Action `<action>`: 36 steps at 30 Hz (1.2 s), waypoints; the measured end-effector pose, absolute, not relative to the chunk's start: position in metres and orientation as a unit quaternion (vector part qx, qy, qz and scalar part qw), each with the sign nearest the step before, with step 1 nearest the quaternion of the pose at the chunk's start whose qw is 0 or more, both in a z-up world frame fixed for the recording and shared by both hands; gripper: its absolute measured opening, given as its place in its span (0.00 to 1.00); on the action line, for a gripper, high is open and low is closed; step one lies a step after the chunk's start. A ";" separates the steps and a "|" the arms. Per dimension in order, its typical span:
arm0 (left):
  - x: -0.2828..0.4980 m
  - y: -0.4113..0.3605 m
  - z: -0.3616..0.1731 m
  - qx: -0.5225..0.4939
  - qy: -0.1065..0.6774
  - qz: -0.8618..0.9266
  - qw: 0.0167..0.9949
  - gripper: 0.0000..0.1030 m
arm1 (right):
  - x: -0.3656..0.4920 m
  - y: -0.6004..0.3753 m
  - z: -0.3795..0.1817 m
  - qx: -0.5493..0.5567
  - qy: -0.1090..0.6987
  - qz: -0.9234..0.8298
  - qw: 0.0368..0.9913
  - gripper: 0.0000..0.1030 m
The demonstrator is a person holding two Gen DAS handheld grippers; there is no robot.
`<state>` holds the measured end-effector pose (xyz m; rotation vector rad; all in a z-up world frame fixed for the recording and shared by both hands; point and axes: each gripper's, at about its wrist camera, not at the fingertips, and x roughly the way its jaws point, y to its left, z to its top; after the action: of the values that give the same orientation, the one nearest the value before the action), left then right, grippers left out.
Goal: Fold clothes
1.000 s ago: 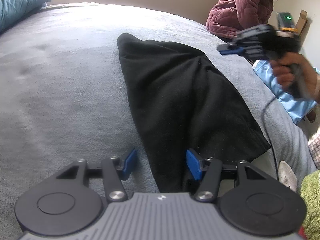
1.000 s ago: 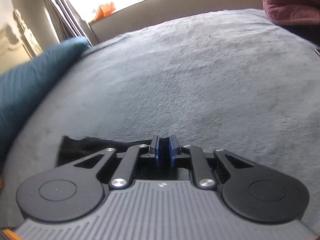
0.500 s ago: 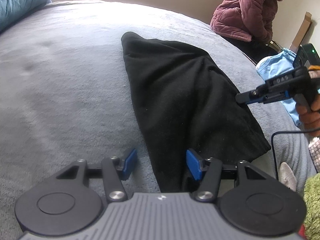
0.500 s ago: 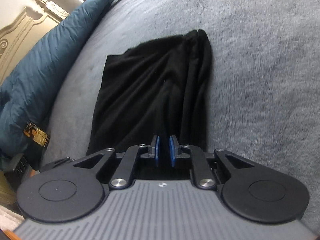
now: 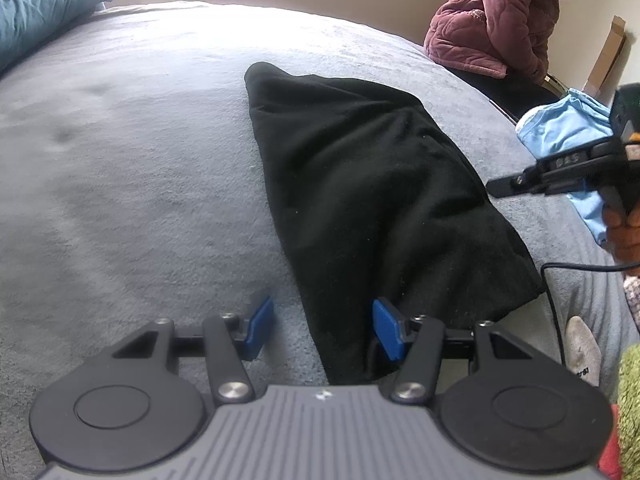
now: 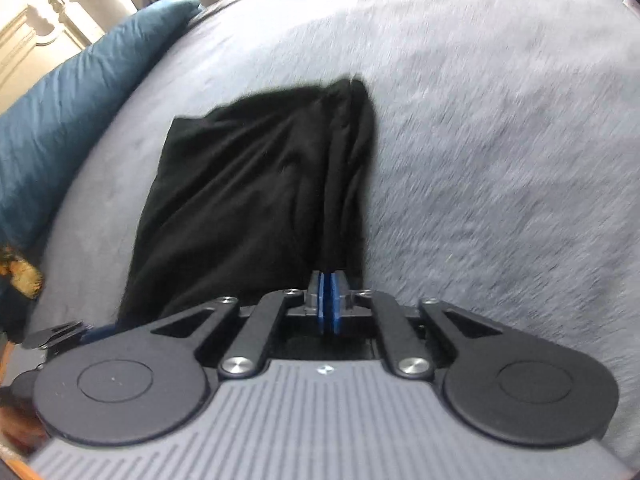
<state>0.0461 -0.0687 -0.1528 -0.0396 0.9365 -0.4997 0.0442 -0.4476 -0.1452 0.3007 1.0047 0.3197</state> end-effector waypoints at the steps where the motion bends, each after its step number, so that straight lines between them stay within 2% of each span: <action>1: 0.046 -0.068 -0.153 -0.019 0.446 -0.239 0.862 0.55 | 0.042 -0.445 -0.143 0.135 0.471 0.172 0.855 0.06; 4: 0.048 -0.068 -0.153 -0.020 0.448 -0.240 0.861 0.55 | 0.029 -0.430 -0.140 0.092 0.465 0.258 0.842 0.06; 8: 0.048 -0.066 -0.153 -0.022 0.450 -0.242 0.859 0.55 | 0.005 -0.414 -0.164 -0.093 0.506 0.271 0.814 0.00; 11: 0.049 -0.059 -0.149 -0.040 0.456 -0.238 0.857 0.55 | 0.003 -0.432 -0.154 -0.090 0.511 0.255 0.816 0.00; 12: 0.050 -0.054 -0.147 -0.053 0.454 -0.236 0.857 0.55 | 0.002 -0.435 -0.148 -0.093 0.504 0.254 0.820 0.04; 14: 0.053 -0.046 -0.145 -0.068 0.453 -0.228 0.859 0.55 | 0.001 -0.438 -0.134 -0.101 0.485 0.254 0.831 0.06; 18: 0.057 -0.036 -0.146 -0.074 0.459 -0.211 0.860 0.55 | -0.003 -0.426 -0.121 -0.079 0.469 0.318 0.820 0.06; 20: 0.056 -0.034 -0.146 -0.074 0.460 -0.211 0.859 0.55 | -0.002 -0.427 -0.125 -0.070 0.485 0.313 0.813 0.06; 26: 0.047 -0.039 -0.150 -0.069 0.469 -0.220 0.852 0.56 | 0.001 -0.465 -0.153 0.096 0.568 0.247 0.779 0.17; 32: 0.043 -0.039 -0.150 -0.063 0.470 -0.223 0.852 0.56 | -0.015 -0.461 -0.165 0.125 0.581 0.235 0.769 0.25; 35: 0.040 -0.040 -0.149 -0.060 0.471 -0.226 0.851 0.57 | -0.019 -0.457 -0.167 0.122 0.579 0.234 0.771 0.25; 36: 0.039 -0.040 -0.149 -0.058 0.471 -0.226 0.851 0.57 | -0.020 -0.455 -0.166 0.118 0.575 0.234 0.775 0.22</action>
<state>0.0386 -0.0405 -0.1486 -0.1220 0.9910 -0.4759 -0.0198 -0.4551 -0.1664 0.2556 1.2460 0.5069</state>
